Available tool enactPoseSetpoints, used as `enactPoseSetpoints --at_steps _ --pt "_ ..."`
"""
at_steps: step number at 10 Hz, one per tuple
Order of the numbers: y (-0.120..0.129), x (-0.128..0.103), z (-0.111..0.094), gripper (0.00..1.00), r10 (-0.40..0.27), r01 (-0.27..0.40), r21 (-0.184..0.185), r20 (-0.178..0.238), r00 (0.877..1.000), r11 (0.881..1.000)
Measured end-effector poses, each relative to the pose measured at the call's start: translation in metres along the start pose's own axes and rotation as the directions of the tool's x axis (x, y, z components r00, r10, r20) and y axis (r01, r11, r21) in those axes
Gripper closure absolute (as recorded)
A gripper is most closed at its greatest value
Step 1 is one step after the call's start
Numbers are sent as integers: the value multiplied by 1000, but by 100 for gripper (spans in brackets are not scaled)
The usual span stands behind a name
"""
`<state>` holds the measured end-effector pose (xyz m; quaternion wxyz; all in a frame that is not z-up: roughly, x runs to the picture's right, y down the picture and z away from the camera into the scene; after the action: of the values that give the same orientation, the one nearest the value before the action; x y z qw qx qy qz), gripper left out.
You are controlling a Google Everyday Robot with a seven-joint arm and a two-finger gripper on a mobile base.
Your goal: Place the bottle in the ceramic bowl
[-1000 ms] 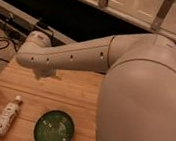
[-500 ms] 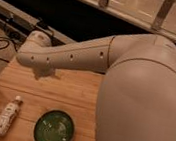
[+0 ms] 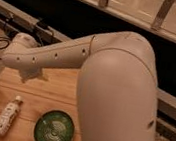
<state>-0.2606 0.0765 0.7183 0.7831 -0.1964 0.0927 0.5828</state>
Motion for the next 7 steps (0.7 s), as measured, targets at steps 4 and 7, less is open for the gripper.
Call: enactPoseSetpoints --at_steps 4,7 --pt "15 3 5 35 -4 3 -19 -9 1000 1000" --pt "15 3 5 35 -2 2 -20 -11 1000 1000"
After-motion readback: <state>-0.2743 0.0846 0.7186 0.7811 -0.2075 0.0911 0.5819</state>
